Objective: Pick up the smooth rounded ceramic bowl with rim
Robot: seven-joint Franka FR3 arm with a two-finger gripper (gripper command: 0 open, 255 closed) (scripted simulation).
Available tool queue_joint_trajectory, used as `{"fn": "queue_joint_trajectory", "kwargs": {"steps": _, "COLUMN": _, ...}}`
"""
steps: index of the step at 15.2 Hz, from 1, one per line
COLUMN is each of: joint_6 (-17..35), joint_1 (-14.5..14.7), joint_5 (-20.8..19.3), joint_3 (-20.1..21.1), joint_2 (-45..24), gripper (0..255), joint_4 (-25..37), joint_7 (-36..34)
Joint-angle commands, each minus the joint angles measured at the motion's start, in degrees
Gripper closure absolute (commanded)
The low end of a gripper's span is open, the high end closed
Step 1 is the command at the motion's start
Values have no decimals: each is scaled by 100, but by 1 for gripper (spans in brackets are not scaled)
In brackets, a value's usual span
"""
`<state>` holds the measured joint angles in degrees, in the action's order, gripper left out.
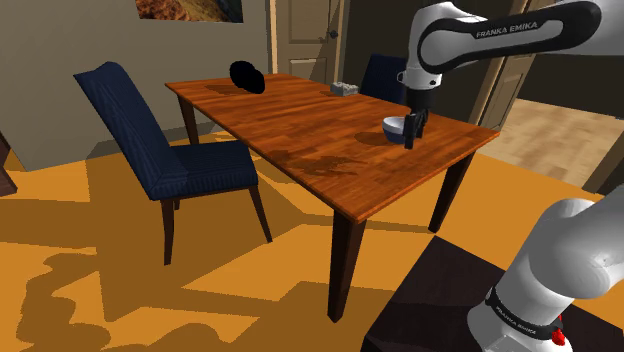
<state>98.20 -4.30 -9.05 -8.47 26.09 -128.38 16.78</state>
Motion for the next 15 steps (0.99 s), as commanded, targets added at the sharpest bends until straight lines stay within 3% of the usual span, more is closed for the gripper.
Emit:
{"fn": "queue_joint_trajectory", "kwargs": {"steps": 1, "joint_6": 98, "joint_1": -49, "joint_5": -78, "joint_3": -145, "joint_2": -315, "gripper": 0, "joint_4": 276, "joint_7": 225}}
{"fn": "queue_joint_trajectory", "kwargs": {"steps": 8, "joint_6": 427, "joint_1": -207, "joint_5": -139, "joint_3": -612, "joint_2": -1560, "gripper": 0, "joint_4": 1397, "joint_7": 1011}}
{"fn": "queue_joint_trajectory", "kwargs": {"steps": 15, "joint_6": 524, "joint_1": -416, "joint_5": 74, "joint_3": -930, "joint_2": -2820, "gripper": 0, "joint_4": 2736, "joint_7": 1754}}
